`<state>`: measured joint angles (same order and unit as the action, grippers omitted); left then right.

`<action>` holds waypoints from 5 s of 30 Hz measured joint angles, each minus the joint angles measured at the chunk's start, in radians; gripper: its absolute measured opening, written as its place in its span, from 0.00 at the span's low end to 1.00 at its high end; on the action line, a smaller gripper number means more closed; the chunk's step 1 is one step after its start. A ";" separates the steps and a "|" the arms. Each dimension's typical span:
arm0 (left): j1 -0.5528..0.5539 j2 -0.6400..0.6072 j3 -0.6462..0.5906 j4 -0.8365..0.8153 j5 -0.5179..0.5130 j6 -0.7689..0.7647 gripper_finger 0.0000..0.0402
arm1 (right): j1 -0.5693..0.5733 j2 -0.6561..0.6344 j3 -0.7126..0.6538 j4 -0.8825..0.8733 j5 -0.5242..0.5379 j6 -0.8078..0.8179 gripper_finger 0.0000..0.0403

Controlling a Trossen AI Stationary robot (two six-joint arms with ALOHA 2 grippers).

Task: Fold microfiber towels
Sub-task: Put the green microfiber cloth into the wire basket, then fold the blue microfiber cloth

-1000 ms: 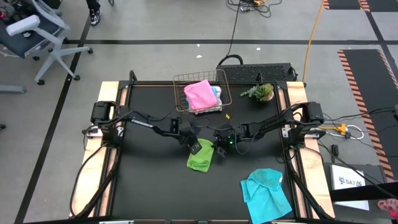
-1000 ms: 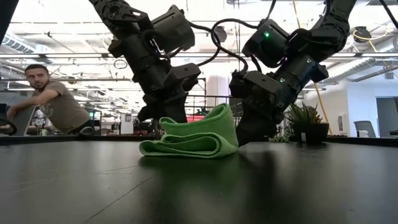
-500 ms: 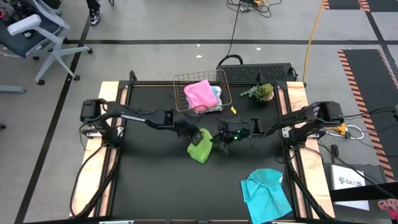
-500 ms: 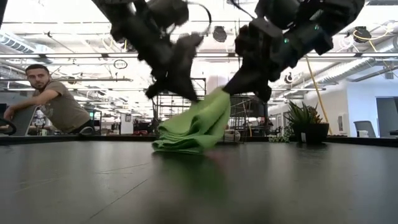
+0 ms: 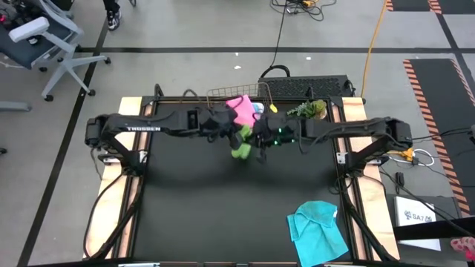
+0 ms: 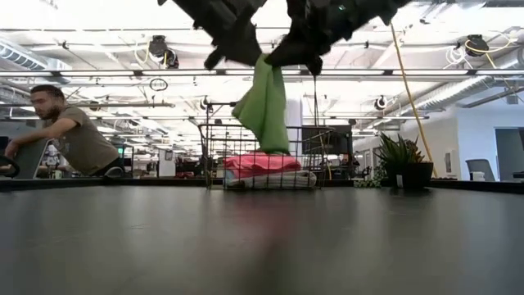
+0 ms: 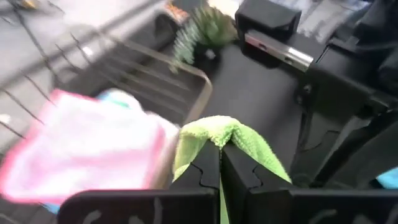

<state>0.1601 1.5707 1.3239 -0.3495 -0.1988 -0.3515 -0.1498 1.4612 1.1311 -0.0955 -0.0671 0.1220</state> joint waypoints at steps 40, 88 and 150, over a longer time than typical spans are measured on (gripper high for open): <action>0.346 0.140 0.273 -0.398 0.041 0.191 0.00 | -0.266 0.282 0.129 0.249 -0.167 0.069 0.00; 0.252 -0.008 0.273 -0.448 0.053 0.121 0.23 | -0.380 0.095 -0.126 -0.068 -0.033 -0.019 0.24; -0.156 -0.182 -0.273 -0.160 -0.089 -0.324 0.22 | 0.543 -0.107 -0.182 -1.051 -0.444 1.129 0.21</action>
<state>0.0037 1.3888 1.0504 -0.5099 -0.2882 -0.6756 0.3934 1.3544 0.9494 -1.1468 -0.5110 1.2506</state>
